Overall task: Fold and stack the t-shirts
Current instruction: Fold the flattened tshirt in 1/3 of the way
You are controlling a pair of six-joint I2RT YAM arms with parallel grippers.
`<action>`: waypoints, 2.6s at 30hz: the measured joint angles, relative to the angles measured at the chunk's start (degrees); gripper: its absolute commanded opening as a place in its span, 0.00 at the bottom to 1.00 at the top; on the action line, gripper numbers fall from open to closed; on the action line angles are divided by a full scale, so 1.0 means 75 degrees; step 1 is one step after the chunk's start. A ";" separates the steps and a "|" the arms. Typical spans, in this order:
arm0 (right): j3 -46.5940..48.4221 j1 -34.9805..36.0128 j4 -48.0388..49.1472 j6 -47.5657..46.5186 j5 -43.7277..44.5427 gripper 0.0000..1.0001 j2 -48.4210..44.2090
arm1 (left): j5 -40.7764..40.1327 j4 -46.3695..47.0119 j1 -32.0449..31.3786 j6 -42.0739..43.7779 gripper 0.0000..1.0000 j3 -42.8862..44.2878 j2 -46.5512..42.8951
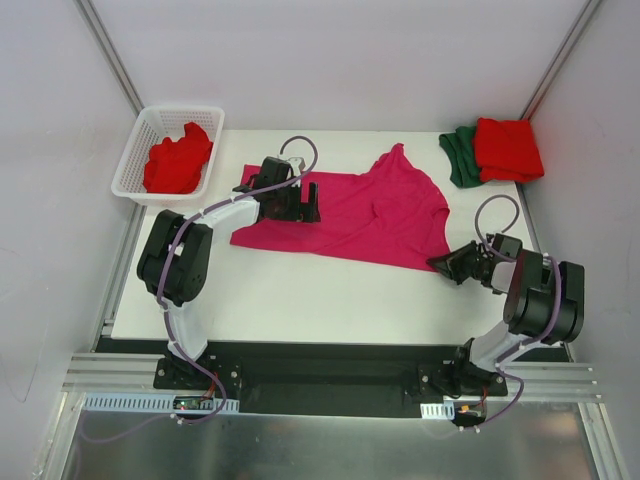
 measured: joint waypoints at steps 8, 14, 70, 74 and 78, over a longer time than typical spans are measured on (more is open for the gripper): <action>-0.0067 -0.0119 0.0536 0.0303 -0.0303 0.01 0.0291 | 0.0000 -0.0003 0.0000 0.0003 0.95 0.0000 0.0000; -0.0035 -0.0122 0.0076 0.0175 -0.0265 0.01 -0.0641 | 0.0000 -0.0003 0.0000 0.0006 0.95 0.0000 0.0000; 0.1122 0.0574 -0.4179 -0.1821 0.0807 0.60 -0.3299 | -0.0213 0.0291 0.3357 -0.1699 0.82 -0.3928 -0.2780; 0.1148 0.0574 -0.4188 -0.1821 0.0807 0.60 -0.3299 | -0.0236 0.0423 0.3357 -0.1716 0.72 -0.3905 -0.2678; 0.1148 0.0577 -0.4205 -0.1821 0.0807 0.60 -0.3299 | -0.0221 0.0562 0.3357 -0.1813 0.54 -0.3774 -0.2430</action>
